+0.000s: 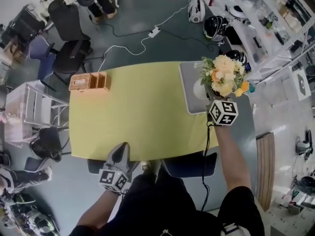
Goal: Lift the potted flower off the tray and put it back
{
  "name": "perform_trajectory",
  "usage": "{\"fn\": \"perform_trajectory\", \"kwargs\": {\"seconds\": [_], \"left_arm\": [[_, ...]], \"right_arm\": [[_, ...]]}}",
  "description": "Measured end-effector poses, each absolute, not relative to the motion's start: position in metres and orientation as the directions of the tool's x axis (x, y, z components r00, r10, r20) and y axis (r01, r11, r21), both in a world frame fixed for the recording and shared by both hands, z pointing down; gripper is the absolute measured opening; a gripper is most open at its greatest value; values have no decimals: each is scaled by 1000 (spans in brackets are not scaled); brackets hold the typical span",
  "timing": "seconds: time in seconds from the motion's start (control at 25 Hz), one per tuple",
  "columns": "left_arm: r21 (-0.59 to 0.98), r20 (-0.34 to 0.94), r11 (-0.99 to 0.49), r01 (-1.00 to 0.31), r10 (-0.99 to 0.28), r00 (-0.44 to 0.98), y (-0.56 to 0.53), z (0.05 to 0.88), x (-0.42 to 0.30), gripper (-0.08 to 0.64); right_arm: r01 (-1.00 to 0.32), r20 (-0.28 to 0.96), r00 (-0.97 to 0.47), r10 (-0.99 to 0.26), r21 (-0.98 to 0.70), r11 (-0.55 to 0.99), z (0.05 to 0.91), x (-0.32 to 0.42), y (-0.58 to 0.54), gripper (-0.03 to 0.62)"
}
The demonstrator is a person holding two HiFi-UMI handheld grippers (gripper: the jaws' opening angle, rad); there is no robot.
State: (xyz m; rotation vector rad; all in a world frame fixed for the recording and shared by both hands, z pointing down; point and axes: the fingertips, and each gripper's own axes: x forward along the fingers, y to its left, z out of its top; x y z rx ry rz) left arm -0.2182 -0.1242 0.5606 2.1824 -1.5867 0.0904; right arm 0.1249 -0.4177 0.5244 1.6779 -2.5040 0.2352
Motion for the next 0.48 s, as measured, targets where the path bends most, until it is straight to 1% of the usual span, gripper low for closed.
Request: {"fn": "perform_trajectory", "kwargs": {"seconds": [0.24,0.48], "left_arm": [[300,208,-326,-897,-895,395,-117,517,-218,8],[307,155,-368,-878,-891,428,-103,493,-228,8]], "right_arm": [[-879,193,-476,-858,-79,470,481,75,-341,218],[-841,214,-540,-814,-106,530,446,29,-269,218]]}}
